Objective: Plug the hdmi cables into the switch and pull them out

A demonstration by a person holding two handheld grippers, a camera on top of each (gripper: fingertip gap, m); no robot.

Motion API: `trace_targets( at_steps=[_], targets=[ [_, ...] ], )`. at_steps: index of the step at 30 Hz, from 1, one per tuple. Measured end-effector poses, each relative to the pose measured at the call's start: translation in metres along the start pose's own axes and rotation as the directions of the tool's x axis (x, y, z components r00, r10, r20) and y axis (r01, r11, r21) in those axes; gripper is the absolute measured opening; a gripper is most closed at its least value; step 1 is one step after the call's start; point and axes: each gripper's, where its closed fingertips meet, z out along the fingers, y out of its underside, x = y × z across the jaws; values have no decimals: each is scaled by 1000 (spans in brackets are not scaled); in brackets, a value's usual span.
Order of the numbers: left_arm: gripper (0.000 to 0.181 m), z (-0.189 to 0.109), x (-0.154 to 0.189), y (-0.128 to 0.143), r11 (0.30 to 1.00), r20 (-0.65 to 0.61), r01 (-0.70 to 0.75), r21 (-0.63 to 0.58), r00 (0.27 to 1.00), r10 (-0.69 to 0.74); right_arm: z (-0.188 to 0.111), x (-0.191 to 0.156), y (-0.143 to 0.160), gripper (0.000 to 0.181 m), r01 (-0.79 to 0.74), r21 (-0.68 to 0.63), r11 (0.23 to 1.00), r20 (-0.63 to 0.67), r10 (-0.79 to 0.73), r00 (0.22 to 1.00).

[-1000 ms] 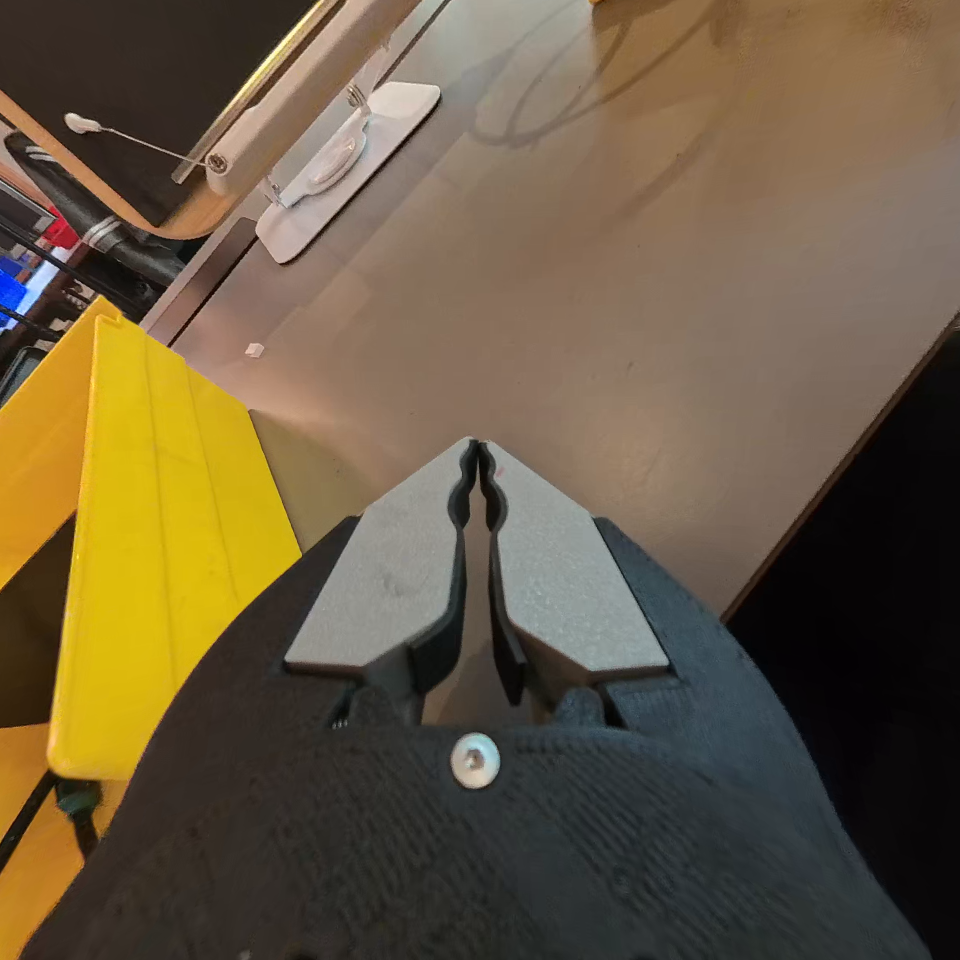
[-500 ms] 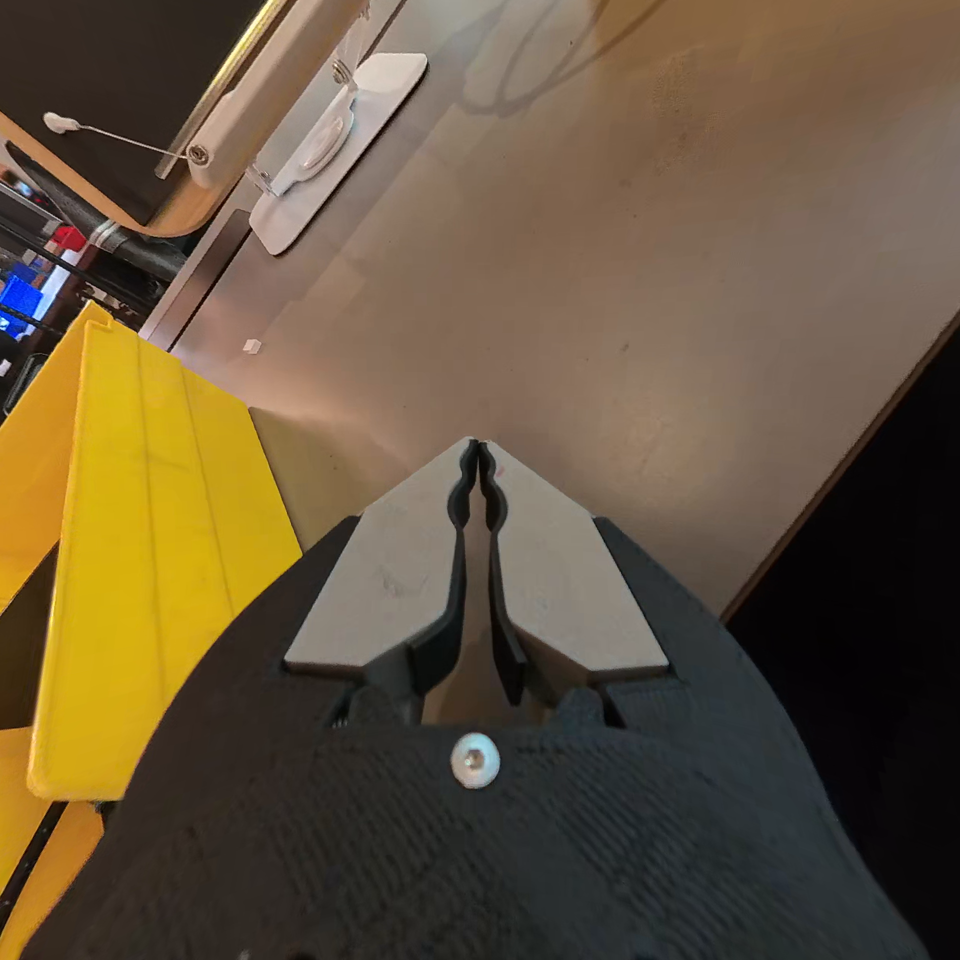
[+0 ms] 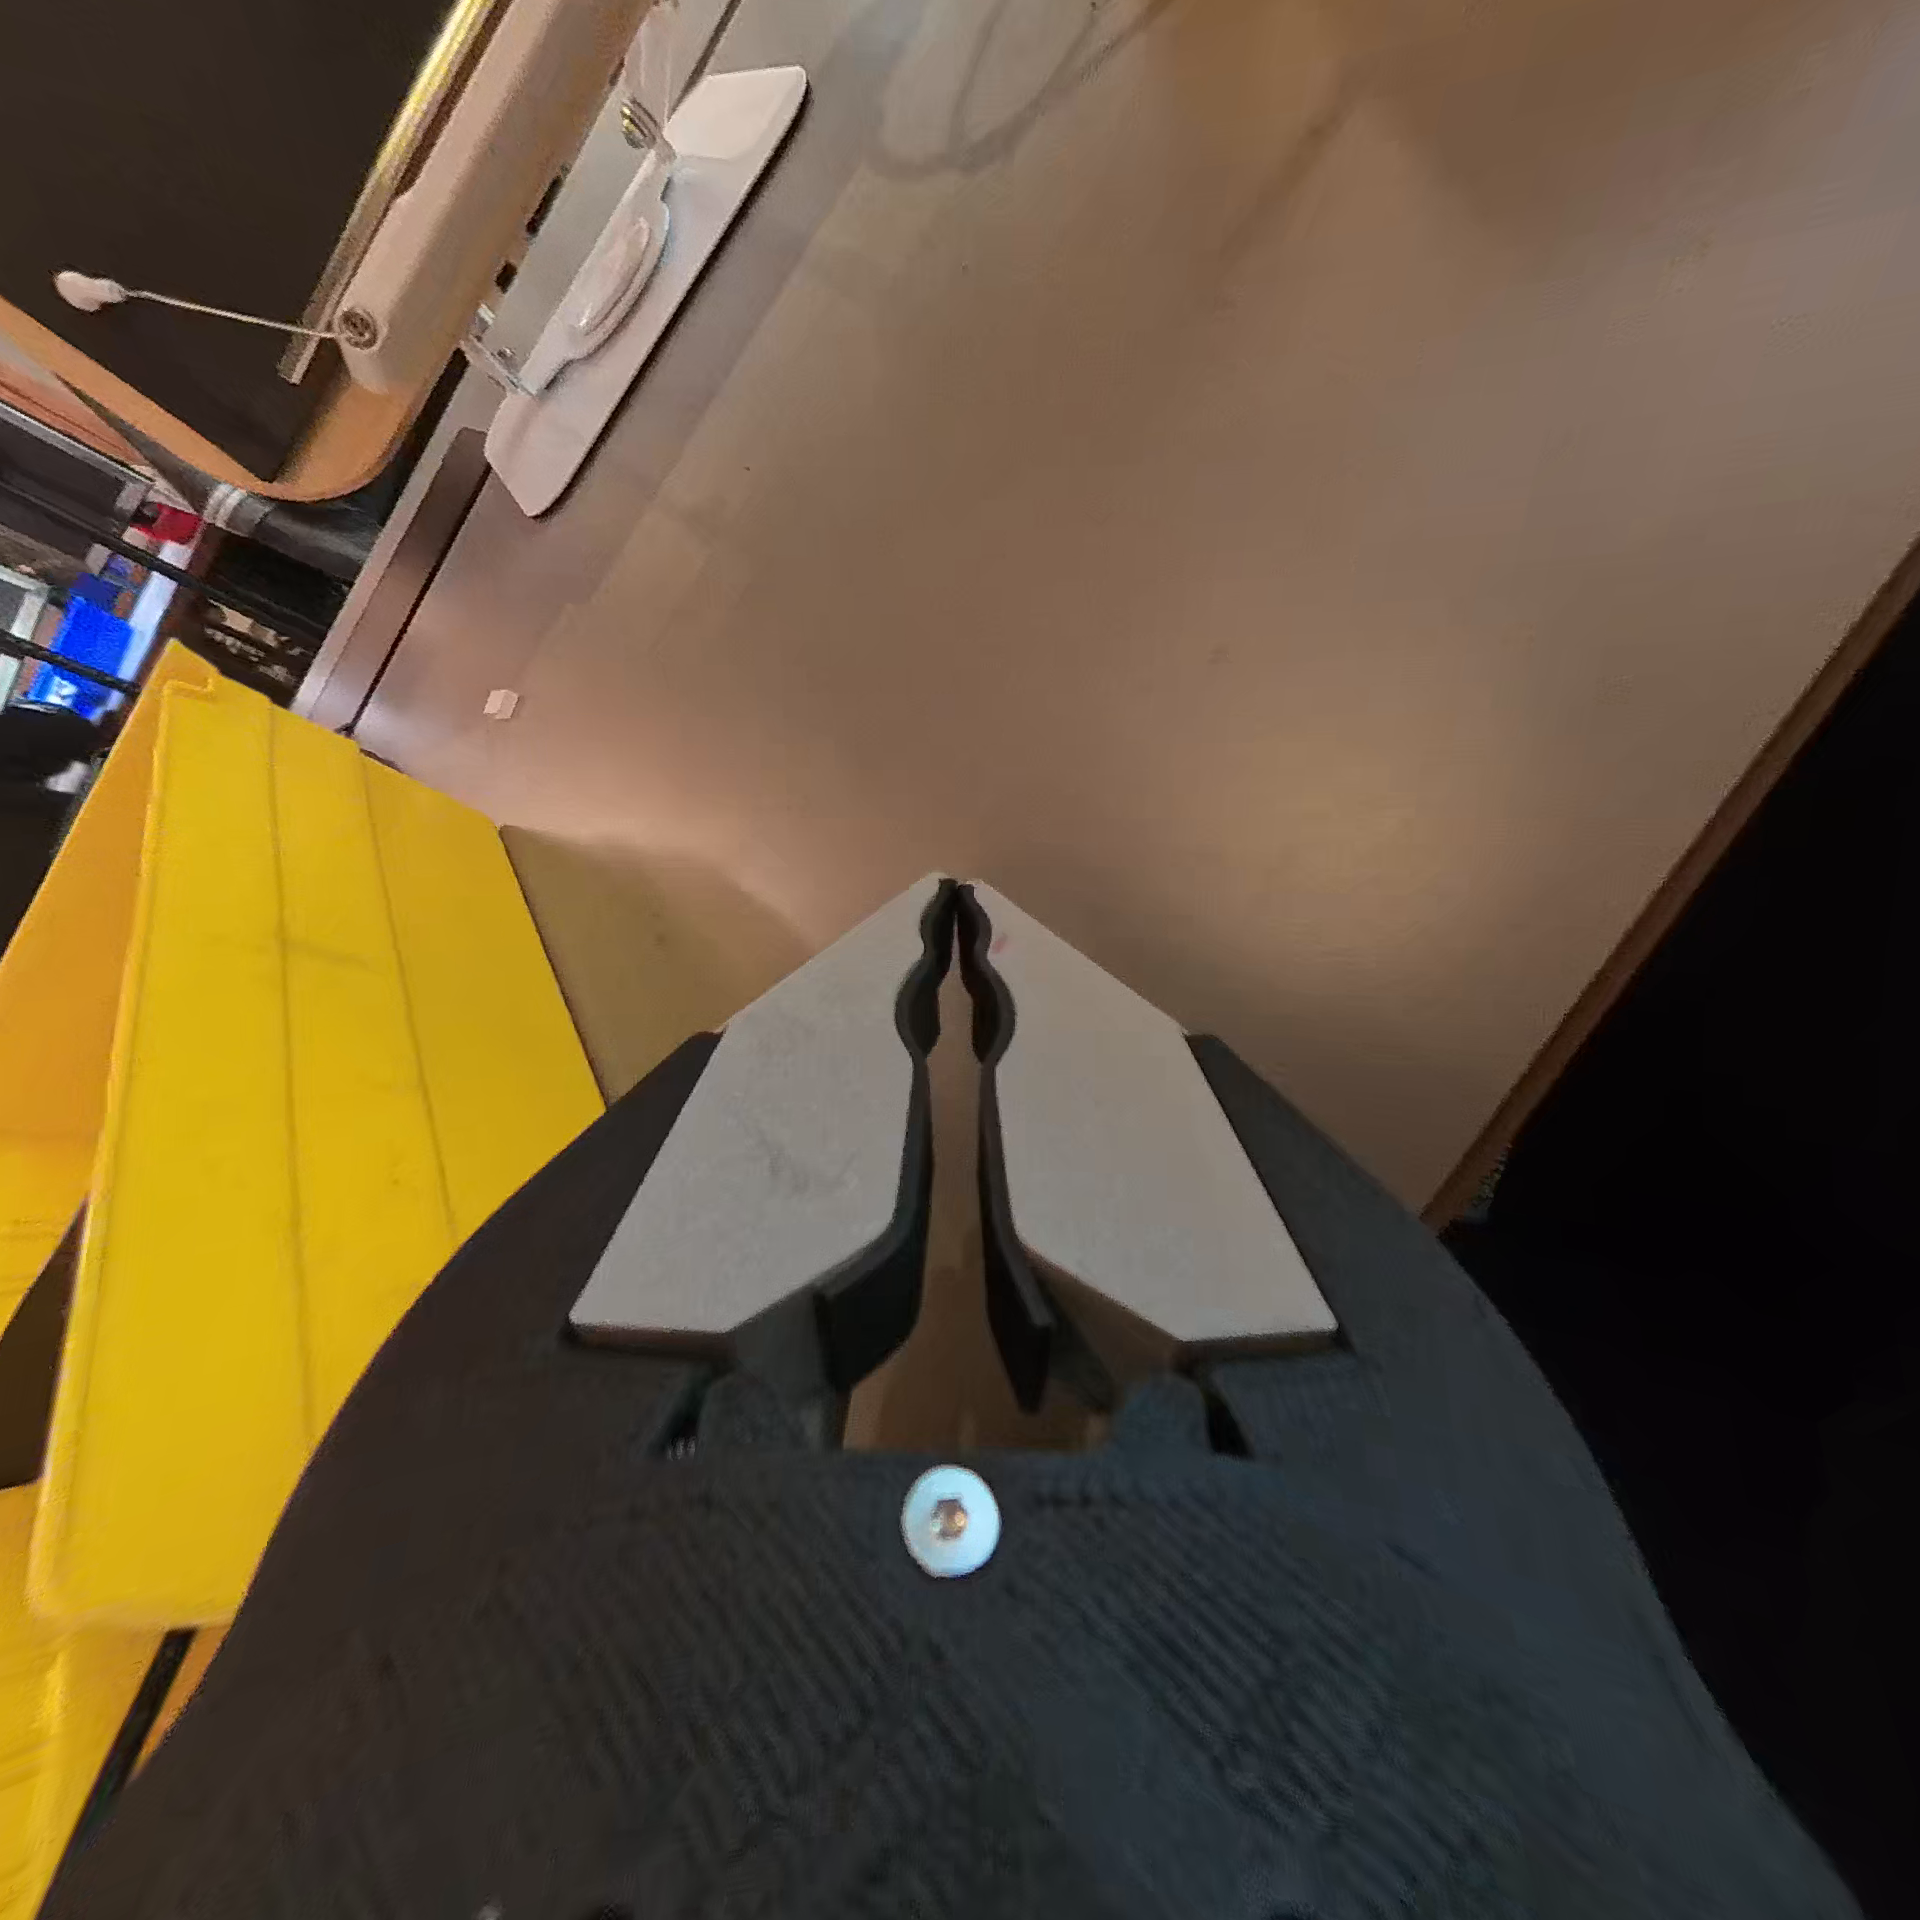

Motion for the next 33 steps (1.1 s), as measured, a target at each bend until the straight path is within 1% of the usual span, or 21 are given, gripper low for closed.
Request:
trace_targets(
  at_steps=[2, 4, 6, 9, 11, 12, 14, 16, 18, 19, 21, 22, 23, 24, 25, 27, 28, 29, 30, 31, 33],
  targets=[
    [0, -1, 2, 1, 1000, 7, -1, -8, 1000, 1, -20, -4, -1, 53, -39, 78, 996, 20, 38, 999],
    [14, -5, 9, -3, 999, -23, 32, 1, 999, -32, -44, -14, -1, 54, -106, 189, 976, 77, 93, 993],
    [23, -15, 11, -16, 997, -52, 70, 32, 996, -68, -75, -34, 0, 58, -179, 340, 923, 190, 119, 974],
    [29, -46, -9, -43, 980, -39, 156, 122, 988, -152, -118, -69, 15, 61, -286, 513, 809, 364, 97, 926],
    [28, -72, -36, -53, 953, -4, 240, 184, 970, -244, -132, -92, 37, 64, -301, 565, 768, 415, 51, 909],
    [25, -84, -53, -51, 939, 35, 277, 202, 956, -290, -132, -102, 50, 63, -285, 569, 771, 415, 31, 909],
    [25, -103, -89, -33, 914, 155, 346, 210, 912, -380, -118, -116, 79, 69, -221, 541, 811, 358, 15, 934],
    [37, -110, -107, -6, 882, 206, 430, 194, 861, -465, -95, -126, 107, 72, -133, 479, 867, 268, 0, 963],
    [53, -102, -105, 21, 851, 195, 507, 134, 829, -525, -72, -126, 126, 68, -47, 412, 910, 143, -13, 990],
    [54, -96, -103, 31, 843, 204, 525, 116, 818, -537, -62, -124, 133, 64, -6, 381, 925, 78, -25, 997],
    [48, -83, -104, 42, 839, 240, 530, 122, 805, -543, -46, -115, 138, 56, 46, 324, 945, -38, -35, 999],
    [45, -74, -105, 48, 840, 258, 530, 115, 801, -540, -38, -111, 141, 51, 56, 287, 956, -73, -37, 997],
    [40, -65, -104, 53, 843, 268, 529, 97, 802, -534, -31, -108, 146, 36, 56, 241, 969, -94, -34, 995],
    [36, -56, -100, 56, 853, 263, 517, 72, 815, -516, -24, -108, 151, 9, 51, 194, 980, -97, -33, 995],
    [30, -50, -99, 59, 870, 282, 491, 44, 829, -483, -21, -110, 154, 8, 45, 170, 984, -84, -31, 996],
    [24, -47, -101, 58, 920, 318, 390, 18, 871, -376, -23, -115, 156, 6, 14, 169, 986, -42, -7, 999],
    [17, -47, -101, 57, 934, 329, 356, 6, 882, -338, -26, -119, 158, 5, 0, 166, 986, -10, 2, 1000],
    [15, -49, -105, 59, 945, 350, 328, -7, 886, -305, -29, -125, 160, 5, -9, 168, 986, 19, 6, 1000],
    [13, -51, -107, 63, 943, 355, 331, -26, 885, -301, -32, -129, 162, 5, -14, 170, 985, 27, 10, 1000],
    [6, -52, -109, 66, 928, 333, 372, -19, 877, -345, -34, -132, 164, 5, -7, 173, 985, 20, 3, 1000],
    [3, -57, -116, 70, 897, 264, 440, 34, 862, -433, -39, -142, 167, 5, -9, 180, 984, 24, 5, 1000]
  ],
)
